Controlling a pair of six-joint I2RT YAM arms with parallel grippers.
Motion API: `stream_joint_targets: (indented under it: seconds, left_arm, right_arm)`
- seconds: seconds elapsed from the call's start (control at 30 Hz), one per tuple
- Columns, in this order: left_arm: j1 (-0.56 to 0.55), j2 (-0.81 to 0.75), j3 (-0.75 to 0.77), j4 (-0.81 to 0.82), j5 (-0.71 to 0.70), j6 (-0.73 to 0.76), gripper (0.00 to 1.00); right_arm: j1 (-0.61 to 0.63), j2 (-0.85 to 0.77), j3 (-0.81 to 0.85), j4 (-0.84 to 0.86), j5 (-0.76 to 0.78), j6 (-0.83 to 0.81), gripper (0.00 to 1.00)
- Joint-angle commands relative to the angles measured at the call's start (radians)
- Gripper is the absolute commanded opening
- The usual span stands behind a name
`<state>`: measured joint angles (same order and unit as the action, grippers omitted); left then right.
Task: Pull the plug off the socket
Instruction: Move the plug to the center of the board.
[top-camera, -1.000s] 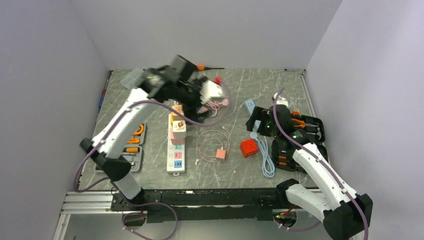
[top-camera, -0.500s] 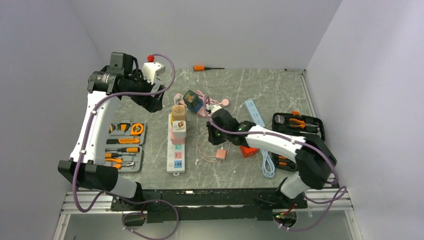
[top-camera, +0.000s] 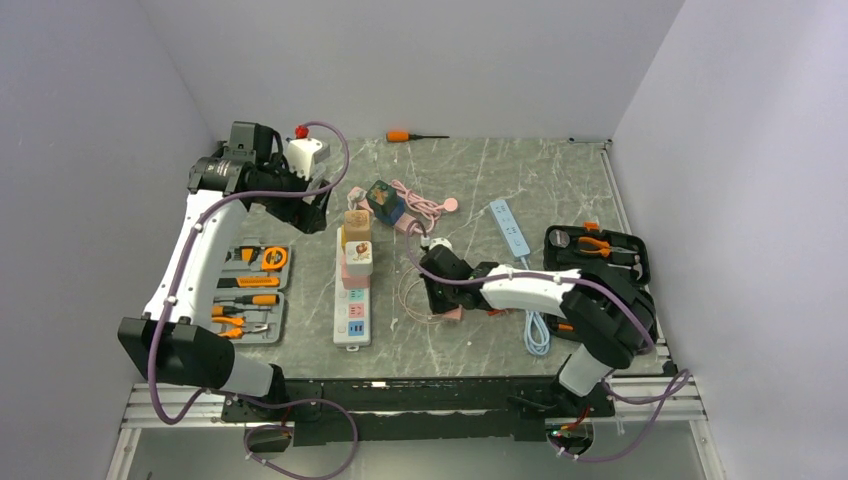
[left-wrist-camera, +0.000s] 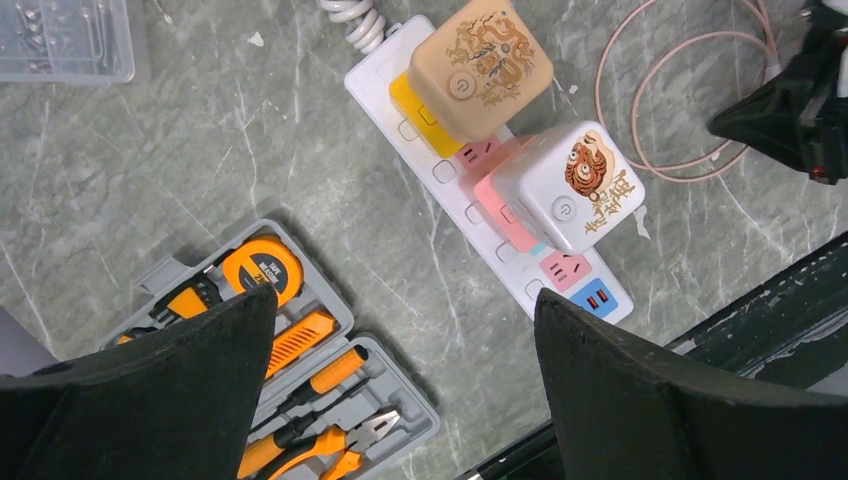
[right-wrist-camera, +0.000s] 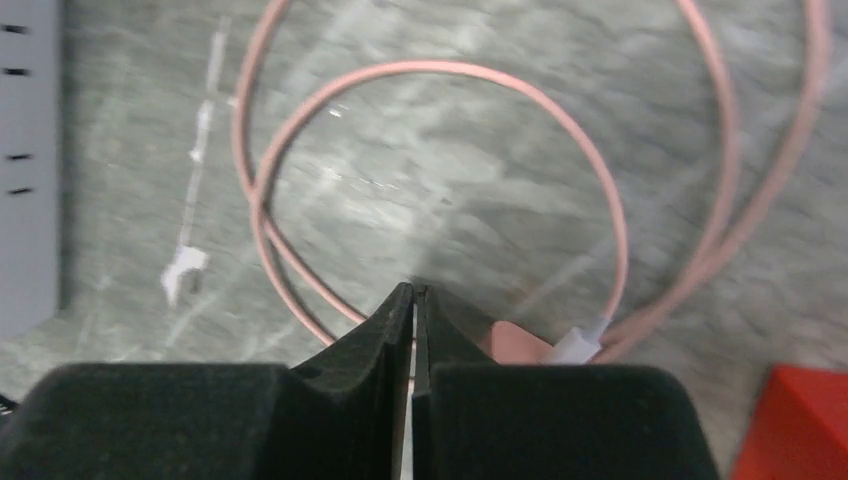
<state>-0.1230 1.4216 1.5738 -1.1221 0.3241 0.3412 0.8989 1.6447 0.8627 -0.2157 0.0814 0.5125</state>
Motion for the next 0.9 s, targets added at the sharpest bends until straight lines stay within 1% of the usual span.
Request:
stream_joint_targets:
  seconds: [0.0, 0.13, 0.23, 0.4, 0.5, 0.57, 0.67, 0.73, 0.8, 0.87]
  left_arm:
    - [-0.001, -0.054, -0.024, 0.055, 0.014, -0.028, 0.99]
    - [-0.003, -0.065, -0.026, 0.055, 0.032, -0.023, 0.99]
    - [-0.006, -0.068, -0.014, 0.039, 0.047, -0.011, 0.99]
    - [-0.010, -0.076, -0.023, 0.035, 0.034, 0.016, 0.99]
    - [-0.010, -0.080, -0.038, 0.040, 0.022, 0.027, 0.99]
    - [-0.010, -0.084, -0.044, 0.047, 0.017, 0.030, 0.99]
    - [-0.010, -0.085, -0.047, 0.053, 0.026, 0.026, 0.99]
    - [-0.010, -0.085, -0.048, 0.053, 0.034, 0.023, 0.99]
    - [-0.010, -0.087, -0.053, 0.054, 0.037, 0.024, 0.99]
    - [-0.010, -0.092, -0.065, 0.064, 0.024, 0.028, 0.99]
  right_arm:
    - [-0.022, -0.078, -0.122, -0.064, 0.154, 0.146, 0.08]
    - [-0.101, -0.124, -0.192, -0.107, 0.192, 0.205, 0.07]
    - [-0.187, -0.174, -0.231, -0.162, 0.232, 0.239, 0.06]
    - [-0.340, -0.317, -0.286, -0.228, 0.267, 0.266, 0.06]
    - [-0.383, -0.416, -0.287, -0.270, 0.280, 0.282, 0.08]
    - [-0.391, -0.482, -0.278, -0.283, 0.280, 0.285, 0.08]
    - [-0.386, -0.514, -0.242, -0.249, 0.212, 0.229, 0.09]
    - [-0.344, -0.508, -0.196, -0.231, 0.195, 0.194, 0.10]
    - [-0.279, -0.486, -0.131, -0.226, 0.215, 0.167, 0.11]
    - [-0.215, -0.450, -0.066, -0.205, 0.227, 0.129, 0.15]
